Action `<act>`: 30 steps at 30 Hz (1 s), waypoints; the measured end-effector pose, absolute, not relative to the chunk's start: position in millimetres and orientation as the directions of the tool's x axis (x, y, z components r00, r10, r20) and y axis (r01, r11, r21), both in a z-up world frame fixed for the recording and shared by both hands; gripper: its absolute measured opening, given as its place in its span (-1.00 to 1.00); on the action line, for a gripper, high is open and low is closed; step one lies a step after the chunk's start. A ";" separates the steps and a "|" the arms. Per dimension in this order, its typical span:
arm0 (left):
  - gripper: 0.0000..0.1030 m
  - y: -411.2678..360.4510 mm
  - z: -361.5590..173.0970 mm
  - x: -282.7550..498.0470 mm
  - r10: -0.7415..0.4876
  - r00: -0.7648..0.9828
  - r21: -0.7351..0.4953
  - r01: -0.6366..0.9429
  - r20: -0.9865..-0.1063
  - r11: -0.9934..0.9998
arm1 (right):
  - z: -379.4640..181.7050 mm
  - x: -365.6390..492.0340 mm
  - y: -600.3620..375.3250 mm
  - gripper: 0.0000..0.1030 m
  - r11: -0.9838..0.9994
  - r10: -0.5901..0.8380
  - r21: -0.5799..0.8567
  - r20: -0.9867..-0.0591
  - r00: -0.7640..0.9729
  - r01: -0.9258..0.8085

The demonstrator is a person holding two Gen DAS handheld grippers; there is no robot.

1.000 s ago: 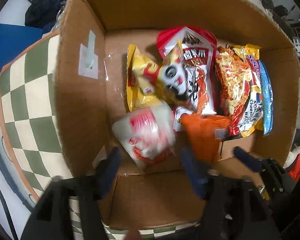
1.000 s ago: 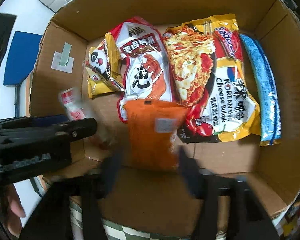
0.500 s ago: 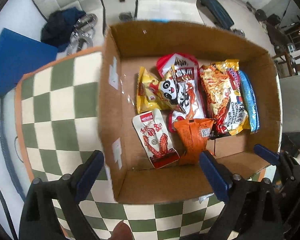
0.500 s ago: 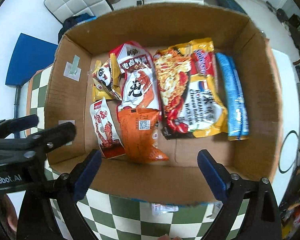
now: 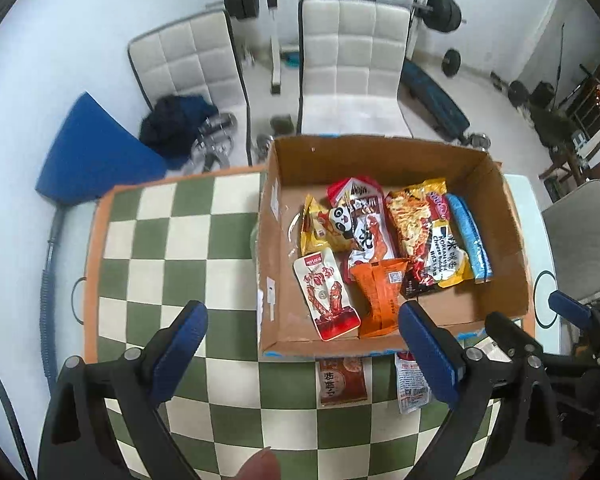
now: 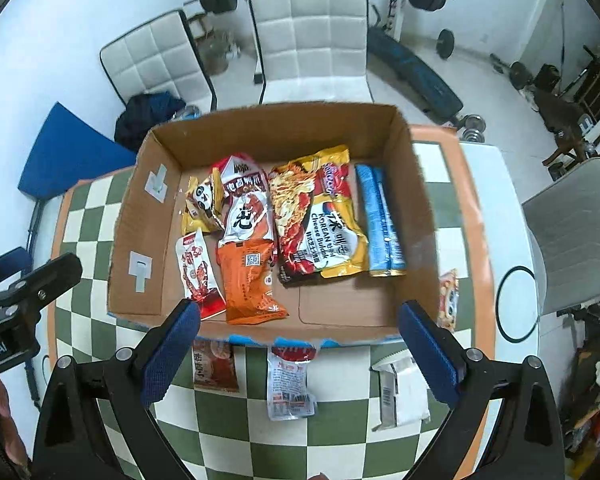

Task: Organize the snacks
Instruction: 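Withdraw both tools from the box toward the snacks on the table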

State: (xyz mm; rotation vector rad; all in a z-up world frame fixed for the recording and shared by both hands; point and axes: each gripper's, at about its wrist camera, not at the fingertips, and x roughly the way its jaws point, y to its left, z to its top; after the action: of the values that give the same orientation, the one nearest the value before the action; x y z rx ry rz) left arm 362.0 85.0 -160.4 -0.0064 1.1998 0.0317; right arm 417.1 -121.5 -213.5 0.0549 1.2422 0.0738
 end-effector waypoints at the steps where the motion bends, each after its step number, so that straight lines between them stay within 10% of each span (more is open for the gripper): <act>1: 0.89 83.9 -157.4 357.0 0.028 0.375 0.018 -0.032 -0.927 0.999 | -208.6 412.1 -123.5 0.96 0.996 0.087 0.084 -0.940 0.330 -0.024; 16: 0.89 77.5 -143.6 294.4 0.045 0.448 0.011 -0.079 -0.893 0.997 | -180.0 353.6 -138.2 0.97 0.988 0.145 0.153 -0.915 0.377 -0.008; 30: 0.89 86.3 -294.1 267.4 0.083 0.129 0.069 -0.111 -0.988 0.991 | -344.5 343.5 -136.2 0.96 0.976 0.191 0.198 -0.978 0.081 0.089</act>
State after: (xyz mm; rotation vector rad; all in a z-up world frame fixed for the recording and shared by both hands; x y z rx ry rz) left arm 267.4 86.3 -294.1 -0.0233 1.4342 0.1415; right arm 343.5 -136.2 -344.5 0.2281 1.4923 0.0777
